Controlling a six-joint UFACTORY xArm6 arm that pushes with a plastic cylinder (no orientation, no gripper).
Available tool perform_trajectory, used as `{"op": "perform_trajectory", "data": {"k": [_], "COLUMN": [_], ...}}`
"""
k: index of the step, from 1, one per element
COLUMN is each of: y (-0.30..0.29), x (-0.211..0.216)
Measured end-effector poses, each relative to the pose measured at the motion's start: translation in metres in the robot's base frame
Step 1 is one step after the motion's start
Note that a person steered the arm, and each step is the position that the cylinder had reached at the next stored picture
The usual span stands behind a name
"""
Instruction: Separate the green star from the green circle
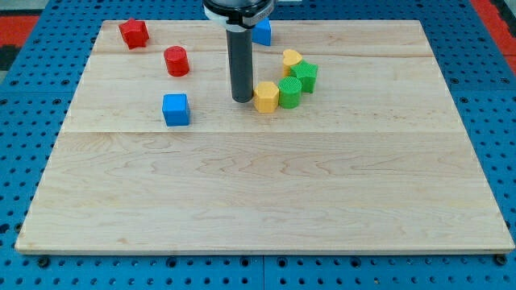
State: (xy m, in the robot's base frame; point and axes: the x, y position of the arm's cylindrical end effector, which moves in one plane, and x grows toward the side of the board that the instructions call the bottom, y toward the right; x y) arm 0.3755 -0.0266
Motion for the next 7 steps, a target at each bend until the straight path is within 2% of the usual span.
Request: {"op": "perform_trajectory", "data": {"k": [1,3,4,5,6,7], "y": [0.001,0.047,0.083,0.044,0.066,0.113], "x": [0.000,0.031,0.023,-0.005,-0.039,-0.049]}}
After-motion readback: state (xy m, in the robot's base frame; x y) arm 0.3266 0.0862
